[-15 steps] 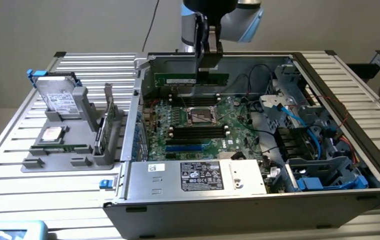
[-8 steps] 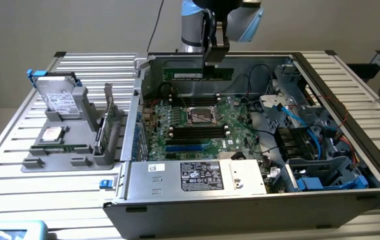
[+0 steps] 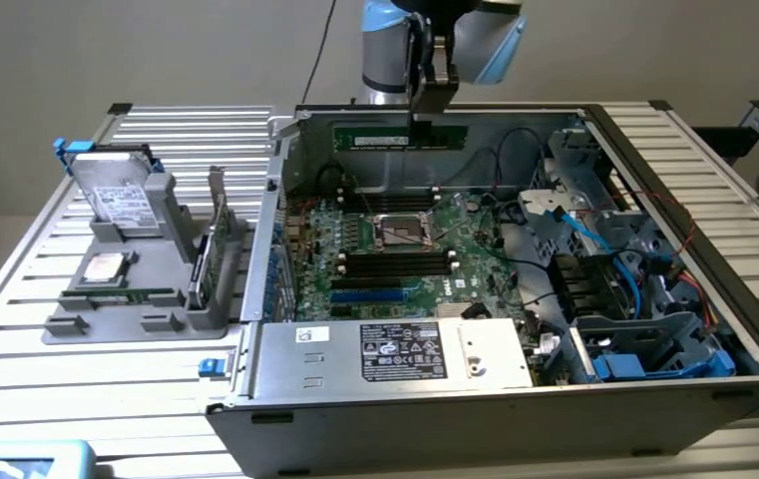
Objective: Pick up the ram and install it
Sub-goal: 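Pick up the ram and move it above insertion slot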
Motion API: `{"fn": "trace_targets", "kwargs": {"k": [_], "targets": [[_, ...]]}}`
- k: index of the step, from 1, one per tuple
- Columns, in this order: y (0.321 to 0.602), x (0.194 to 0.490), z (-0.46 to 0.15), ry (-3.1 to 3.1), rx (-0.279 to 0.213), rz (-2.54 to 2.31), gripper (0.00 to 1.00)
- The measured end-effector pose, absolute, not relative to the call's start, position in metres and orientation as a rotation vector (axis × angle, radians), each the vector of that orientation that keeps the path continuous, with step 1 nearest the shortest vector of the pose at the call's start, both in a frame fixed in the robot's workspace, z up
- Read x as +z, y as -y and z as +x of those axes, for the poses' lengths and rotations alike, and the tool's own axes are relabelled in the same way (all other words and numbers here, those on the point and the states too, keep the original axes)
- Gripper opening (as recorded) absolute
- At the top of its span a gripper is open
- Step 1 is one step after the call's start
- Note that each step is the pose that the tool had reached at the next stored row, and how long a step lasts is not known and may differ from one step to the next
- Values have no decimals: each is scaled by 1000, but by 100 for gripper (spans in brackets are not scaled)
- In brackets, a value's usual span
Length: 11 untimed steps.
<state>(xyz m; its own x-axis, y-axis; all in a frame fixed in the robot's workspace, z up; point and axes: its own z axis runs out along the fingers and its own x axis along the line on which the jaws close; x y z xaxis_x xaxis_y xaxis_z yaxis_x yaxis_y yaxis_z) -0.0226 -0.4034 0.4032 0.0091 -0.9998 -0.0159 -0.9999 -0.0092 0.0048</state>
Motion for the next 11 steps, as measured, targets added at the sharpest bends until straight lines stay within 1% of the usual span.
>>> {"fn": "trace_targets", "kwargs": {"k": [3, 11], "targets": [[396, 401, -23, -2206, 22, -2226, 13], [395, 397, -23, -2206, 22, -2226, 13]]}}
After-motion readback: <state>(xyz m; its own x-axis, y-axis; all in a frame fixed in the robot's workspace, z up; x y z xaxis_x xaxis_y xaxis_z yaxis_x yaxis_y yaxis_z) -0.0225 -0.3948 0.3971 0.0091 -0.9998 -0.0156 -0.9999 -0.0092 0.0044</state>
